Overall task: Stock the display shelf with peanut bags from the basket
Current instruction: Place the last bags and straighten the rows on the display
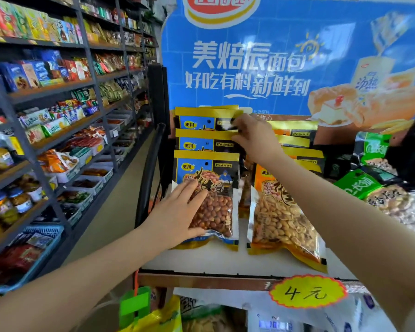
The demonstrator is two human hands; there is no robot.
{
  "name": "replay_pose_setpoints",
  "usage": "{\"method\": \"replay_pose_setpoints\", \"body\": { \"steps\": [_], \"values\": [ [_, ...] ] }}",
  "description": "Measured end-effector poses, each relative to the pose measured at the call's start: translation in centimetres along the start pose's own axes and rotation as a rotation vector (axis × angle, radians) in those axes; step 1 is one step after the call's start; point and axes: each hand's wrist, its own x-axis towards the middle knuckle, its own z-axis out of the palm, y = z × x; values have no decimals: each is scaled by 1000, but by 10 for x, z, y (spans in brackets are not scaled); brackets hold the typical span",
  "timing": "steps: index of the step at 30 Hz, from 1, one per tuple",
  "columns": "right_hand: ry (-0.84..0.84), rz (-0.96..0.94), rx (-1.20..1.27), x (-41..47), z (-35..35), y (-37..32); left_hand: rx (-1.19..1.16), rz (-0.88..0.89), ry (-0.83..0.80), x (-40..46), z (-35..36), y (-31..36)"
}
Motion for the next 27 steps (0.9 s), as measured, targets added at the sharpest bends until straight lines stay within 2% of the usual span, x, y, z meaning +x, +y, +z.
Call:
{"method": "replay_pose_setpoints", "body": {
  "steps": [3,6,9,14,17,20,27],
  "values": [
    [-1,37,14,-19,-28,22,-110,83,115,2,-6,10],
    [-136,96,-69,-49,-59,56,-119,281,234,18,-11,36],
    [-208,130,-119,-76,-94,90,-146,451,264,39,-9,76],
    [-569,115,-322,-95,-142,137,-109,553,236,67,0,138],
    [-592,-83,-383,-92,-151,149,-33,523,266,88,-7,164],
    [-554,-166,-267,-87,-171,159,71,470,295,117,-15,187],
    [-552,-164,-213,-88,-191,233,423,230,-66,167,-29,222]
  ]
}}
